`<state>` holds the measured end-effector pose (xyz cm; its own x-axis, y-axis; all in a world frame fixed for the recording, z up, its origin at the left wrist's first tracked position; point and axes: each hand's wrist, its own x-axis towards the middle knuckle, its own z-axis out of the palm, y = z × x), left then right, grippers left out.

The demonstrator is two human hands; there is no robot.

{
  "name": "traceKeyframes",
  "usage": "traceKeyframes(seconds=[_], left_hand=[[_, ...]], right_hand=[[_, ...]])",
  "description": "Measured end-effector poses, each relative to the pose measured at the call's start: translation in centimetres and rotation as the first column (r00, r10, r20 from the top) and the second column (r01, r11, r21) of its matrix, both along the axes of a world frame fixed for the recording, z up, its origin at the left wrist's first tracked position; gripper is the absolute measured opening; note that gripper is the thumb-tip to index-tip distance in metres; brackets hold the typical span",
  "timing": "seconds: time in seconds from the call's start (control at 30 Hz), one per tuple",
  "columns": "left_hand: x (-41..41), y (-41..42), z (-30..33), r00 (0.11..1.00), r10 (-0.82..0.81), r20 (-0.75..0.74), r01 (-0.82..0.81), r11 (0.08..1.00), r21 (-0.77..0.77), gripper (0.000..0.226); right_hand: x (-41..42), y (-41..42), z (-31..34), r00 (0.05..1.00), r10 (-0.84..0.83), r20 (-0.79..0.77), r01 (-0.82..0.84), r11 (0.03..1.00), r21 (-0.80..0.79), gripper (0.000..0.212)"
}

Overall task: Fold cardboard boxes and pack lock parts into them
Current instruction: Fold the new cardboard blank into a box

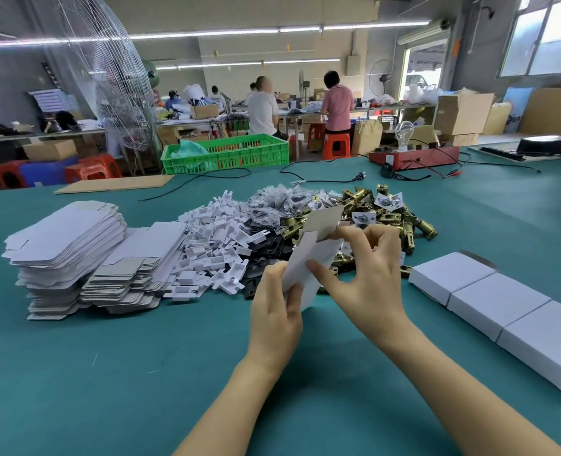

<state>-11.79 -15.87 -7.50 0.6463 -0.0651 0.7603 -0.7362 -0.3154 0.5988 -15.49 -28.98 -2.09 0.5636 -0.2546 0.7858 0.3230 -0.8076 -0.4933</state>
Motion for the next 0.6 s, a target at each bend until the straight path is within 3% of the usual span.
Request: traceKeyframes(seconds=[0.1,0.3,0.47,0.6], left_hand=[[0.4,0.1,-0.2,0.997,0.053,0.052,-0.055,0.998,0.027,0.037],[0.2,-0.2,0.1,0.991,0.099,0.090,-0.105,0.992,0.071,0.038],[-0.4,-0.2,0.7,0.990,0.103,0.099,-0.112,0.989,0.093,0.041],[-0.7,-0.2,1.1,0.986,0.101,0.131,-0.119,0.984,0.134,0.046]], right_hand=[[-0.1,-0.9,0.7,0.999,-0.034,-0.016,0.031,0.991,-0.131,0.033],[-0.5,-1.1,1.3,0.987,-0.055,0.149,0.106,0.925,-0.365,0.027],[-1.2,-0.7,2.0,0.994,0.104,-0.037,-0.110,0.939,-0.325,0.018],[-1.5,-0.6,2.0,0.989,0.100,-0.105,-0.136,0.894,-0.427,0.018]])
